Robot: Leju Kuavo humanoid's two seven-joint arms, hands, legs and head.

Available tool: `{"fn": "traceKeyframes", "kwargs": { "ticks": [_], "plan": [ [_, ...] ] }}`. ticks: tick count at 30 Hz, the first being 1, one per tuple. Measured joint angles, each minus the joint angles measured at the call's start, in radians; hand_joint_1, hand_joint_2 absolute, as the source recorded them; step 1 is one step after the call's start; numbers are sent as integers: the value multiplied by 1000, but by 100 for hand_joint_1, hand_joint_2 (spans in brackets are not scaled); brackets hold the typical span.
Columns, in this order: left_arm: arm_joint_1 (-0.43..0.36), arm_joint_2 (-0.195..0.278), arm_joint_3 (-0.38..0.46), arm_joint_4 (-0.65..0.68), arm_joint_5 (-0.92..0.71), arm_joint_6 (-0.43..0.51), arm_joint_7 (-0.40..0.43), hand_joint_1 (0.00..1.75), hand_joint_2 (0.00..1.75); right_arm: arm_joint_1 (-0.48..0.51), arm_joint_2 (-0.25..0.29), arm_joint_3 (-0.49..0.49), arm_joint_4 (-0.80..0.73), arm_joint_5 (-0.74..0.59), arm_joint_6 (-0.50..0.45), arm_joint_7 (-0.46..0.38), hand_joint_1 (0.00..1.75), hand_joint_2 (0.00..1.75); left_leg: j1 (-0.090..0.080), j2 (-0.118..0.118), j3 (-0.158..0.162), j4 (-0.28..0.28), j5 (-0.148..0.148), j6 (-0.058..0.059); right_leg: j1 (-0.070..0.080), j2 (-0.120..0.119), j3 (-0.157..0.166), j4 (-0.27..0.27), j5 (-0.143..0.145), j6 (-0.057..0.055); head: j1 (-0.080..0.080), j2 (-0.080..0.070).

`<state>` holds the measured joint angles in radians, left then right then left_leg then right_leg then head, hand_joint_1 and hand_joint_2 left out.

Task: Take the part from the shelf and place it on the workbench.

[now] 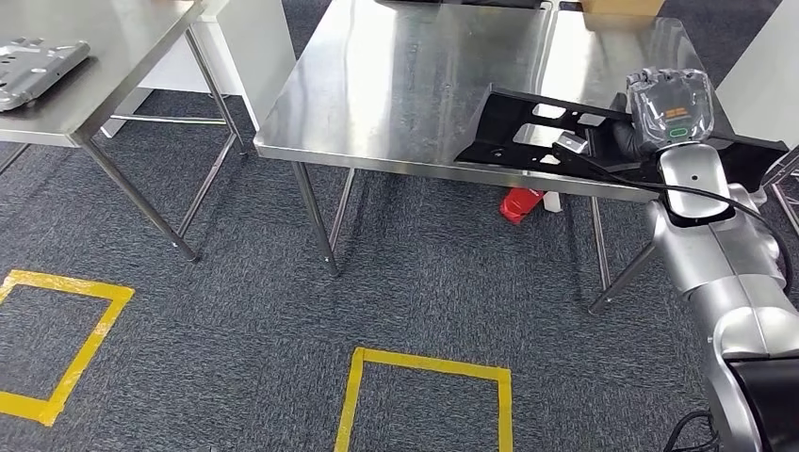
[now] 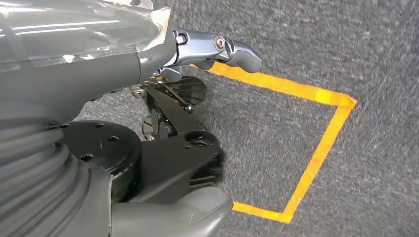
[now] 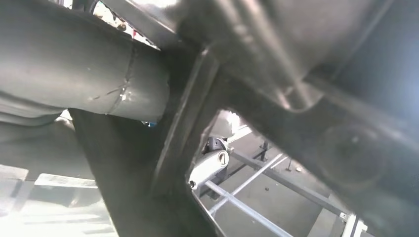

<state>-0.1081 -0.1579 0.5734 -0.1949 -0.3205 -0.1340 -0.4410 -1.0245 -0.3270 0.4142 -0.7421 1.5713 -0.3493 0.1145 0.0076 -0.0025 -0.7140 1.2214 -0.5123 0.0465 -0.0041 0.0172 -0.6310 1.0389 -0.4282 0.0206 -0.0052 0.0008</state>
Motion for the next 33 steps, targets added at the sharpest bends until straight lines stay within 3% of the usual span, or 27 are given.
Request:
{"fn": "traceKeyframes", "kwargs": {
  "ticks": [2,4,6,8,11,12,13,14,16,17,19,21,23,26,27,28,29,30,31,33],
  "plan": [
    [-1,4,0,0,-1,-1,0,0,175,-5,-4,4,6,0,-1,0,175,0,-20,2,54,-119,55,36,10,1,4,-1,-2,-5,5,0],
    [-3,6,0,0,-2,-2,0,0,175,-8,-9,8,12,0,-2,1,175,0,-32,8,75,-165,65,50,11,1,5,-3,-3,-6,8,0],
    [-4,5,1,0,-2,-2,1,0,175,-8,-13,12,16,0,-5,1,175,0,-31,12,82,-182,72,47,12,-1,4,-7,-3,-3,7,0],
    [-5,4,1,0,-1,-2,1,0,175,-8,-17,16,19,0,-10,4,175,0,-23,14,98,-207,83,41,13,-4,-12,24,-19,1,8,0],
    [-8,3,2,0,-1,-2,2,0,175,-8,-27,20,29,0,-20,11,175,0,-17,15,109,-220,88,36,1,-7,-95,196,-86,9,9,0],
    [-8,2,2,0,-1,-2,3,0,175,-5,-29,22,33,0,-21,12,175,0,-16,14,110,-220,86,34,-4,-7,-120,243,-99,16,9,0],
    [-8,1,2,0,-1,-2,4,0,175,-3,-31,24,37,0,-21,12,175,0,-13,14,111,-219,84,31,-11,-8,-129,254,-96,26,9,0],
    [-8,1,2,0,-2,-2,5,0,175,-2,-33,26,40,0,-22,12,175,0,-9,14,113,-217,81,27,-18,-10,-118,226,-79,40,9,0],
    [-8,1,3,0,-2,-2,6,0,175,-3,-37,30,45,0,-22,11,175,0,-3,14,117,-210,72,12,-31,-18,-54,89,-22,68,10,0],
    [-9,2,3,0,-2,-2,6,0,175,-5,-39,31,48,0,-23,11,175,0,-2,13,116,-204,66,4,-32,-19,-23,30,-2,73,11,0],
    [-10,3,3,0,-2,-2,6,0,175,-6,-42,33,52,0,-25,11,175,0,-5,12,115,-198,59,-8,-29,-17,4,-18,9,60,10,0],
    [-10,3,3,0,-2,-2,6,0,175,-4,-44,35,56,0,-26,11,175,0,-4,12,114,-197,55,-14,-29,-12,6,-18,8,37,9,0],
    [-11,4,3,0,-2,-2,6,0,175,-6,-44,37,57,0,-27,11,175,0,1,11,99,-166,34,-22,-32,-9,10,-19,6,21,7,0],
    [-11,3,3,0,-2,-2,6,0,175,-8,-43,39,58,0,-27,11,175,0,3,10,6,15,-47,-33,-31,-8,15,-19,1,6,6,0],
    [-11,3,4,0,-2,-2,6,0,175,-8,-43,39,59,0,-27,11,175,0,3,10,-30,74,-62,-34,-28,-8,15,-19,0,4,6,0],
    [-11,3,4,0,-2,-2,6,0,175,-8,-43,40,60,0,-27,11,175,0,3,10,-52,103,-60,-32,-26,-7,17,-19,-1,2,6,0],
    [-11,3,4,0,-2,-2,6,0,175,-8,-43,40,60,0,-27,11,175,0,3,10,-54,89,-37,-27,-23,-5,19,-19,-3,0,6,0],
    [-11,4,4,0,-2,-2,6,0,175,-8,-42,40,61,0,-27,11,175,0,2,9,-36,37,0,-20,-21,-4,23,-19,-5,-2,6,0],
    [-11,4,4,0,-2,-2,7,0,175,-9,-42,40,61,0,-28,11,175,0,0,6,-5,-37,42,-11,-19,-3,26,-19,-7,-3,6,0],
    [-13,6,4,0,-2,-2,9,0,175,-11,-43,40,62,0,-29,11,175,0,-5,1,49,-153,87,6,-14,-1,28,-20,-11,-1,7,0]
  ]
}}
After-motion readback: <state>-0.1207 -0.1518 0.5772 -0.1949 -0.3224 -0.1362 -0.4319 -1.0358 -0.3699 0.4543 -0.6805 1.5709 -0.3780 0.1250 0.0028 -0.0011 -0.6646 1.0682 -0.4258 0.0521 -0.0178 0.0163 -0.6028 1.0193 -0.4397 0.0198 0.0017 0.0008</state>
